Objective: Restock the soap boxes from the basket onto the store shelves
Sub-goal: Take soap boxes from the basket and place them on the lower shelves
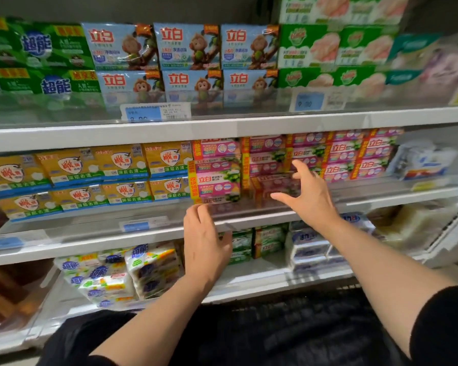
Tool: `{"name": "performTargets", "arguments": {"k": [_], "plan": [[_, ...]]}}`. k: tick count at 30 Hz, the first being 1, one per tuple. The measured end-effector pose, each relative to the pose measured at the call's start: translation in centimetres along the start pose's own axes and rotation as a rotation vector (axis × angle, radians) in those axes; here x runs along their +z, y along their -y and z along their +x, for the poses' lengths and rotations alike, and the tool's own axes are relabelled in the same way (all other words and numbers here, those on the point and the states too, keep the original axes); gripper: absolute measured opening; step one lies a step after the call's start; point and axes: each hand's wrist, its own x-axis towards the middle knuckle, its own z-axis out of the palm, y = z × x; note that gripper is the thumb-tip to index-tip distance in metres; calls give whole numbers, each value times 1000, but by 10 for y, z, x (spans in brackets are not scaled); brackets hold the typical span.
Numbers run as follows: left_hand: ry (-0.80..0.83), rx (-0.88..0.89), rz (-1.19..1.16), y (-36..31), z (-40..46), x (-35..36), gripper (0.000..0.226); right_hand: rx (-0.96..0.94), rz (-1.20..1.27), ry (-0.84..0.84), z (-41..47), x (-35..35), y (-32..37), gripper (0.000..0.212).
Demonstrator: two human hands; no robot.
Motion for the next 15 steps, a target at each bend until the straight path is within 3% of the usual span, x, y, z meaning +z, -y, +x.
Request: {"name": "performTargets", "arguments": {"k": [7, 15], "plan": [[295, 475, -245, -144, -36, 41, 59, -20, -280, -32, -72, -160, -61, 57], [516, 795, -371, -325, -76, 75, 59, 218, -467, -158, -207, -303, -142, 43]]}}
